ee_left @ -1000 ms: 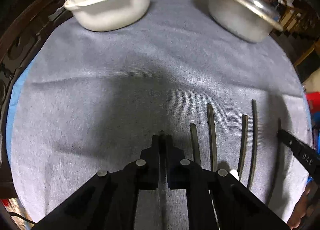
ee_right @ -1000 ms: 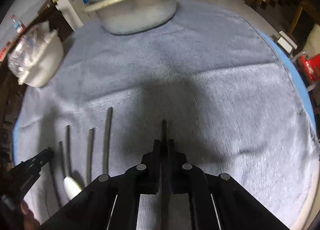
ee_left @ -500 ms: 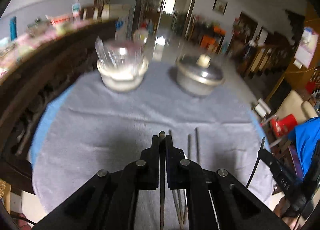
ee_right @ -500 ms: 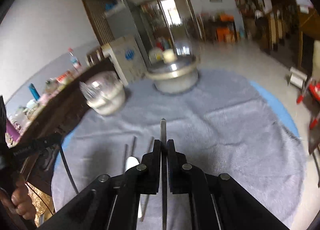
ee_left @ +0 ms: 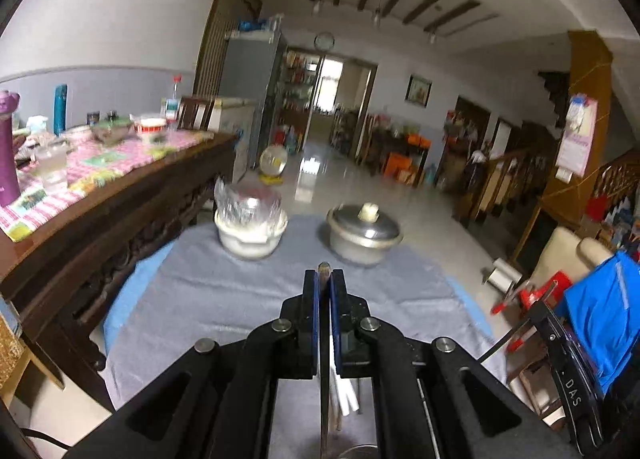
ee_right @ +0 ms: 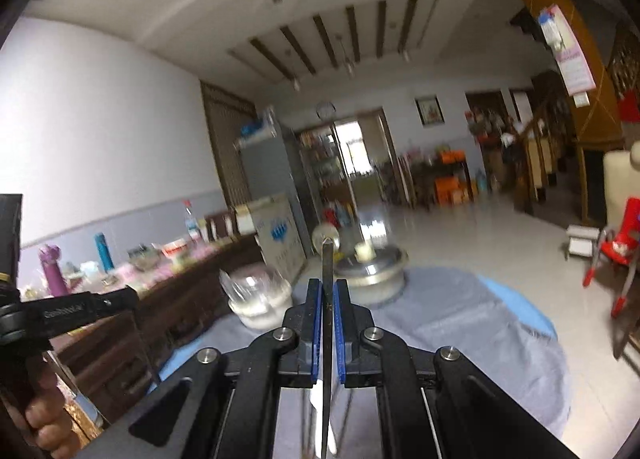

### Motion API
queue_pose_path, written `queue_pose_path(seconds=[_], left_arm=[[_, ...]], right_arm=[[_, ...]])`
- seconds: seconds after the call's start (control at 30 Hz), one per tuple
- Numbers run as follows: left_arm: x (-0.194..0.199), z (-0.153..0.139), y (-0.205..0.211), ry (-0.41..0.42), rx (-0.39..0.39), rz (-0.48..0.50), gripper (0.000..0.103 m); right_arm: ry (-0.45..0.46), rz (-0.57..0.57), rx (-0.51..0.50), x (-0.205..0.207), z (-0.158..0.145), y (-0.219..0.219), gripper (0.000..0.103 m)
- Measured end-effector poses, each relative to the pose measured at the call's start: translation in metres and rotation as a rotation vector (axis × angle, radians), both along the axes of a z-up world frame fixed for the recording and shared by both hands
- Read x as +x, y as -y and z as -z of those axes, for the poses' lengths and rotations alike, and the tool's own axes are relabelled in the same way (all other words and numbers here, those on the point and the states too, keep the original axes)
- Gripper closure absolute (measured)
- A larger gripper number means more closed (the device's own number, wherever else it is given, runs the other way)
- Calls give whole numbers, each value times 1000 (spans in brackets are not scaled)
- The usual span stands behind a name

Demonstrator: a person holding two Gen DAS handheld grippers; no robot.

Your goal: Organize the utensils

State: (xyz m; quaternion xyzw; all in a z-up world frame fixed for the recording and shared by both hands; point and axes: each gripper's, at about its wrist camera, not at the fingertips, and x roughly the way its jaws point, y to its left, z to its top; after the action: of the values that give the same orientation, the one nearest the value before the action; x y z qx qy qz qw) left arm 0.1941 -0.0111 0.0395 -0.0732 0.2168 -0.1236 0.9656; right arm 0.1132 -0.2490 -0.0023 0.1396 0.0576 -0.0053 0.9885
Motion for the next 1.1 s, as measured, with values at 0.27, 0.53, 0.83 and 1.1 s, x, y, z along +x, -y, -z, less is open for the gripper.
queue_pose_path(seconds=[0.27,0.53,0.83,1.1], left_arm=[[-43,-33,-6,128,-66,30,97],[-37,8,3,84,-84,35,97],[-19,53,-1,-21,-39,34,96],[-29,56,-34,-21,-41,-5,51]], right_arm=[[95,-83,-31,-46,-34,-30,96],[-37,-142,-76,-42,-6,-58,96],[-177,-201,-115,-32,23,-67,96],[-164,-179,24,-37,26,-33,63]])
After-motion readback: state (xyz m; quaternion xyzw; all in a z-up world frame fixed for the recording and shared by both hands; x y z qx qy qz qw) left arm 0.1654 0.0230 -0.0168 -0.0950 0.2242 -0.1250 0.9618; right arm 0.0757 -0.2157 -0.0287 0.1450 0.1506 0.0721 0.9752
